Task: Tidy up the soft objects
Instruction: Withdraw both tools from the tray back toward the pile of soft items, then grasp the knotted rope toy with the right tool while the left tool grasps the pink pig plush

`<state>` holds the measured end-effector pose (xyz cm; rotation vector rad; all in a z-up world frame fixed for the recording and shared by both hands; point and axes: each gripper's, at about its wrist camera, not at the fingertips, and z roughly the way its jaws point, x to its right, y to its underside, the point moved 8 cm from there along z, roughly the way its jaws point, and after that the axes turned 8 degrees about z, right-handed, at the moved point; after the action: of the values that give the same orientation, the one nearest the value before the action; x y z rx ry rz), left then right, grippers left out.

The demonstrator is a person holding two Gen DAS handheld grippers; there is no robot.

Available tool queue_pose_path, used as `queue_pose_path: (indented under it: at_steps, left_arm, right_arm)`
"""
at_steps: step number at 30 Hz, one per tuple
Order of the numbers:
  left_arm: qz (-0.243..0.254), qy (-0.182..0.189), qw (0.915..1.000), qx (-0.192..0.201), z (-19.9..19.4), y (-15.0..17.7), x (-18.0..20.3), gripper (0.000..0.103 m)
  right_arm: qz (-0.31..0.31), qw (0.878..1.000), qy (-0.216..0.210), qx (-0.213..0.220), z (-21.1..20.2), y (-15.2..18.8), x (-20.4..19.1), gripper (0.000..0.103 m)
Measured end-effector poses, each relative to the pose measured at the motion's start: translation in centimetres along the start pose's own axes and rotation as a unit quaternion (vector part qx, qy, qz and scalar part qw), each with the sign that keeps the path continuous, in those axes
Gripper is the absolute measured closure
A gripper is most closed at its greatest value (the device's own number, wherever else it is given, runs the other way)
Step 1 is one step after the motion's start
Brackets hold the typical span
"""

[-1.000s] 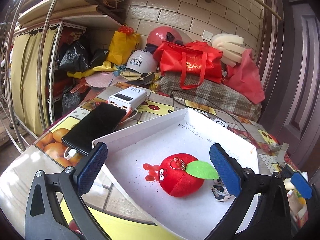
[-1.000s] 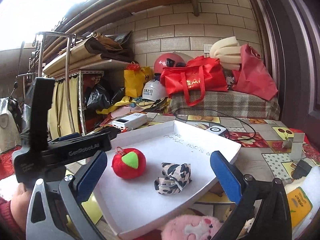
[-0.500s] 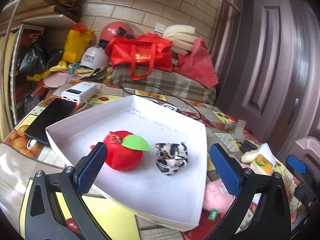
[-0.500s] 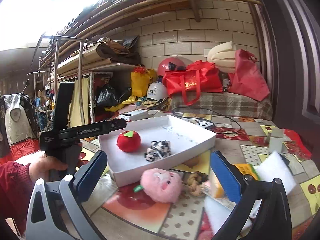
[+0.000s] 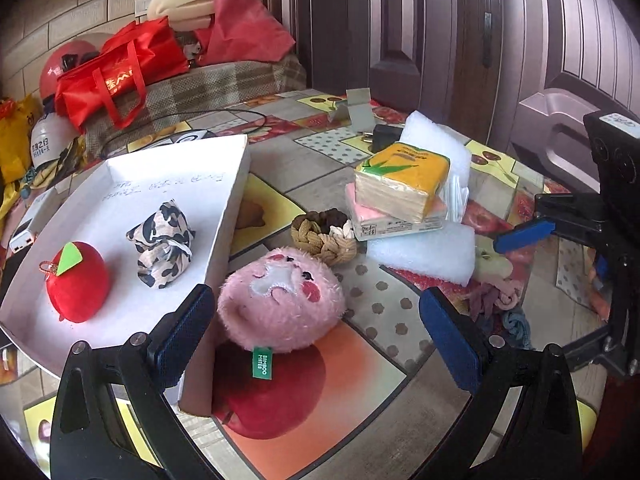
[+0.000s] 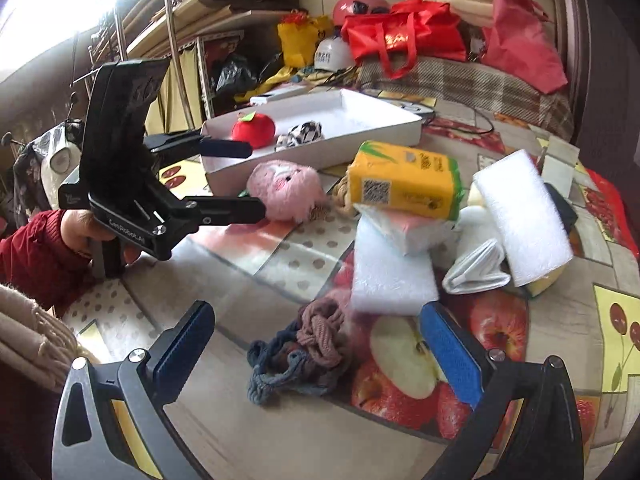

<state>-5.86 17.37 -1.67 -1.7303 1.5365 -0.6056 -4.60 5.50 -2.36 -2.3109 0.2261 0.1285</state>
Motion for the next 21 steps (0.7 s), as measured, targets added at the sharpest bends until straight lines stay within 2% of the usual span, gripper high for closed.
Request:
queue_pose_path:
  at_steps: [3,4,5,6,7,8,10,14,16,18,21]
  left_arm:
    - [0.004,0.006,0.9998,-0.016,1.0,0.0,0.3,0.0]
    - [0.008,0.005,0.9997,-0.02,1.2,0.0,0.4,0.0]
    - [0.013,0.006,0.9996,-0.023,1.4,0.0,0.6,0.0]
    - [0.017,0.008,0.9995,-0.027,1.6,0.1,0.8,0.0]
    - [0.021,0.008,0.9993,-0.031,1.7,0.1,1.0,0.0]
    - [0.024,0.009,0.9991,-0.033,1.8,0.2,1.2,0.0]
    - [0.025,0.026,0.9986,-0.04,1.9,0.5,1.9,0.0]
    - [0.042,0.084,0.9942,-0.053,1.3,1.2,5.4,0.001]
    - [0.051,0.053,0.9969,-0.025,0.0,0.6,5.8,0.001]
    - [0.031,0.027,0.9992,0.003,-1.0,-0.4,5.1,0.001]
    - [0.01,-0.004,0.9999,-0.001,-0.5,-1.4,3.5,0.001]
  right_arm:
    - [-0.019,0.999,0.001,-0.051,2.2,1.0,-0.9,0.013]
    - [-0.023,0.997,0.003,-0.069,3.0,1.4,-1.0,0.024]
    - [-0.026,0.996,0.008,-0.079,3.6,1.7,-1.2,0.028]
    - [-0.031,0.997,0.009,-0.076,3.5,1.6,-1.4,0.038]
    - [-0.034,0.997,0.0,-0.076,3.3,1.6,-1.7,0.072]
    - [-0.033,0.997,-0.005,-0.076,3.2,1.8,-1.7,0.079]
    - [-0.022,0.997,0.001,-0.071,2.7,2.0,-0.9,0.079]
    - [0.022,0.998,0.028,-0.051,1.1,2.0,2.4,0.079]
    - [0.048,0.997,0.043,-0.041,0.4,2.0,4.2,0.079]
    - [0.075,0.995,0.047,-0.035,-0.2,2.2,5.6,0.079]
    - [0.098,0.994,0.038,-0.029,-0.6,2.4,6.3,0.079]
